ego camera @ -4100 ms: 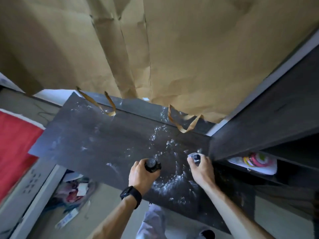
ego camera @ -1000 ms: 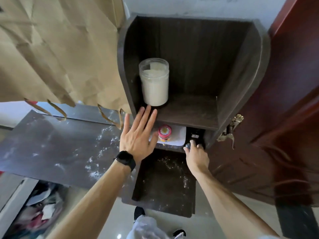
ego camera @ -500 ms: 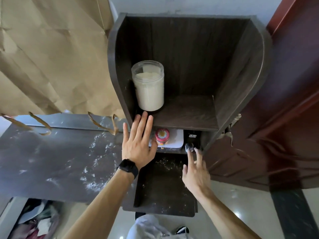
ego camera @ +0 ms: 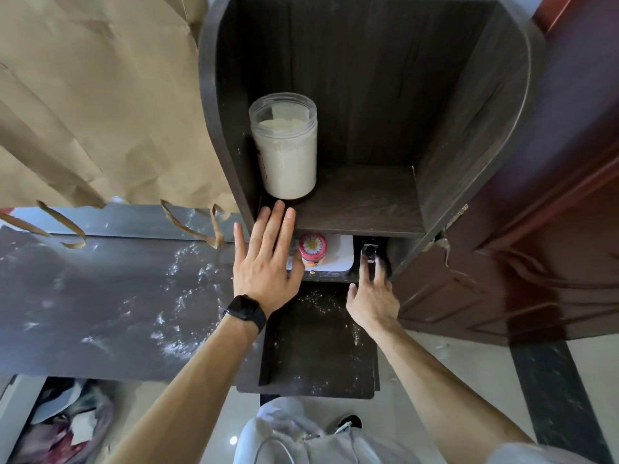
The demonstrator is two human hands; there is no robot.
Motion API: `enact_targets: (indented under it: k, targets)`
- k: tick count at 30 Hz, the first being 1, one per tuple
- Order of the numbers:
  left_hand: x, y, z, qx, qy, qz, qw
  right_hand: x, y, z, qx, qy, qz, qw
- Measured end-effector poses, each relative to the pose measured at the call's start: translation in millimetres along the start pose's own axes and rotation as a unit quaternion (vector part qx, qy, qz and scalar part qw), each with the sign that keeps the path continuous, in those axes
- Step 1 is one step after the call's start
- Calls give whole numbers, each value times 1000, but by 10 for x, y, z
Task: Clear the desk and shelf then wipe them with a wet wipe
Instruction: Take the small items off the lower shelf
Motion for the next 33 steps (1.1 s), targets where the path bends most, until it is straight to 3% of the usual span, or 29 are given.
enact_targets:
  k: [13,20,33]
  targets:
    - [-10,8,1,7,-25,-14,1000,-140,100,-54,58,28,-34,997]
    - [-2,14,-7,13,-38,-17,999,-199,356,194,-7,-108,7,994]
    - [-3,48,-49,8,-66,-29,997,-366,139,359,-25,-232,-133,963]
Point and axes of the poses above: each hand's wrist, its own x-axis towards the middle knuckle, its own z-axis out of the palm, y = z × x, the point moved 9 cm from there along x, towards the middle knuckle, and after that the axes turned 15 degrees about x, right-handed, at the moved point
